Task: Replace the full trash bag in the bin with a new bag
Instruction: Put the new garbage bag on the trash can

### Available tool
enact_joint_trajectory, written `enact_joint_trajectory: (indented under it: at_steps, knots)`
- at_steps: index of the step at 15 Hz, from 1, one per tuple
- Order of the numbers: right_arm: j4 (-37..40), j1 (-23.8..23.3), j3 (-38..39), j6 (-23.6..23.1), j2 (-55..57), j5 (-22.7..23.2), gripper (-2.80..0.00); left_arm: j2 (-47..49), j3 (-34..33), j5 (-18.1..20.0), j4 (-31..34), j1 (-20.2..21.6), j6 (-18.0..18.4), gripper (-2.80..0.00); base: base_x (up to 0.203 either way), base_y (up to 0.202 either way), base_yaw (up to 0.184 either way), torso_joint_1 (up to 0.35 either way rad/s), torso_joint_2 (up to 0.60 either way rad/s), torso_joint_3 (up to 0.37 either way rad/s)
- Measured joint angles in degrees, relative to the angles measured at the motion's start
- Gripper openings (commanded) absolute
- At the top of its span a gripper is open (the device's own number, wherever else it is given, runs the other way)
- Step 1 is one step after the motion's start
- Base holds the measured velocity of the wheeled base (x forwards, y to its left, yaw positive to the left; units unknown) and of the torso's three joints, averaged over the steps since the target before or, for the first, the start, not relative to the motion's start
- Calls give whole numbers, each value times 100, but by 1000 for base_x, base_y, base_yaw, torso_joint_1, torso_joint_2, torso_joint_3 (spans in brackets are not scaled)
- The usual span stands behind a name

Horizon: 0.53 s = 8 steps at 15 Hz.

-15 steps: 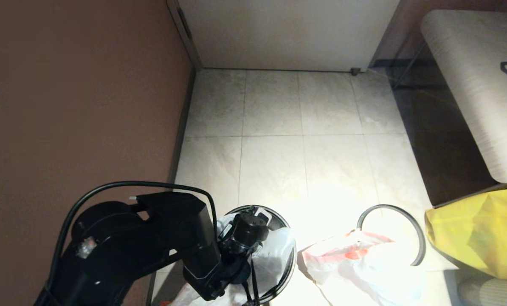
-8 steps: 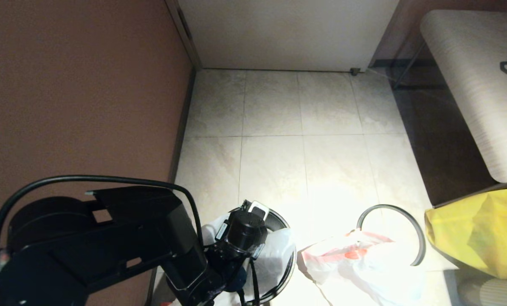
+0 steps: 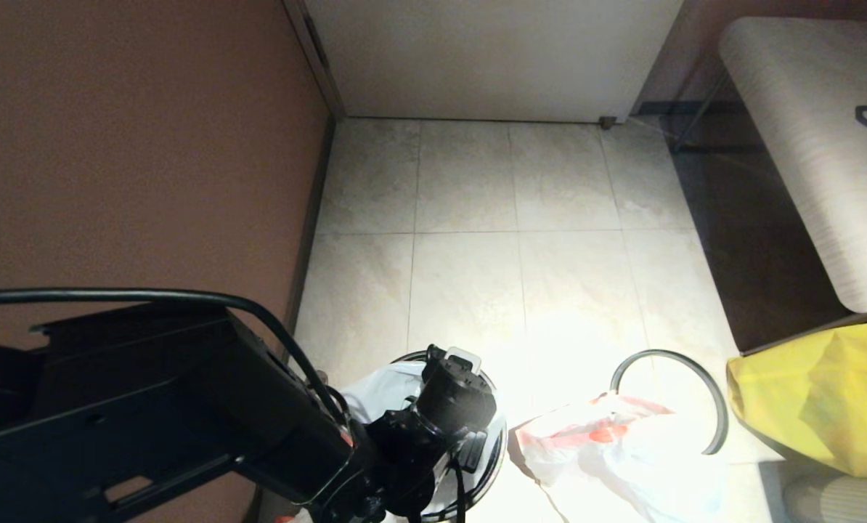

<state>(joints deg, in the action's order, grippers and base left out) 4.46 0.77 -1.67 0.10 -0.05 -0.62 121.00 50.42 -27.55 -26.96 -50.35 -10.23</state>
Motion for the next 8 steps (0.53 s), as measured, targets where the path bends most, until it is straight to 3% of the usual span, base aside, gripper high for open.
enact_joint_trajectory:
  at_steps: [2, 8]
  knots:
    - [-1, 0, 0, 0, -2, 0, -280, 69, 217, 88, 335, -134, -126, -280, 0, 0, 0, 0, 0, 0]
    - [0, 0, 0, 0, 0, 0, -280, 548, 632, 85, 507, -439, -95, -280, 0, 0, 0, 0, 0, 0]
